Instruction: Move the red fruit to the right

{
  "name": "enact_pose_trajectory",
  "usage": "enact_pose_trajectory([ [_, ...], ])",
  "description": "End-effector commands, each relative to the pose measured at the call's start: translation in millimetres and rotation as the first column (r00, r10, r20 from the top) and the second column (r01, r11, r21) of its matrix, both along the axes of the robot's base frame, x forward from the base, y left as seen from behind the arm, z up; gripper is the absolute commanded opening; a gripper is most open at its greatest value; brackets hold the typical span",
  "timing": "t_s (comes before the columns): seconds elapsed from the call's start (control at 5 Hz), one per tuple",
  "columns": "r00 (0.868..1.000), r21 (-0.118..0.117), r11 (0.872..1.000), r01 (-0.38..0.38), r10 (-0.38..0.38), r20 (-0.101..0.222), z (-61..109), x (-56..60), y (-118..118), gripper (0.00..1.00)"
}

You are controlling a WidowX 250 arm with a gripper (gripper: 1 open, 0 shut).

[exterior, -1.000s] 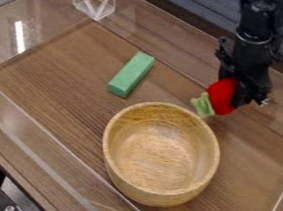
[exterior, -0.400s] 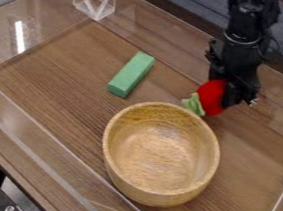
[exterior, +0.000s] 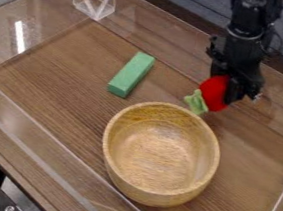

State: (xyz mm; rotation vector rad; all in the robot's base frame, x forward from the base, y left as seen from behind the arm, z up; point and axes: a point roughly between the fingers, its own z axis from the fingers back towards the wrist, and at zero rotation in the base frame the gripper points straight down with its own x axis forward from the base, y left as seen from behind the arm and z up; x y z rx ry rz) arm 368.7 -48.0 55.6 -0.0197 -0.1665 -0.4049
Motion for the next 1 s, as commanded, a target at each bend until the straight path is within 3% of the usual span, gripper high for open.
enact_pose_trajectory([
  [0.0, 0.998, -0.006, 1.0, 0.002, -0.002, 0.063, 19.8, 8.1, -8.6, 0.0],
  [0.4, 0.998, -0.007, 1.0, -0.027, 0.027, 0.062, 3.7, 3.3, -19.6, 0.0],
  [0.8, 0.998, -0.009, 1.0, -0.019, 0.019, 0.068, 18.6, 5.7, -12.2, 0.0],
])
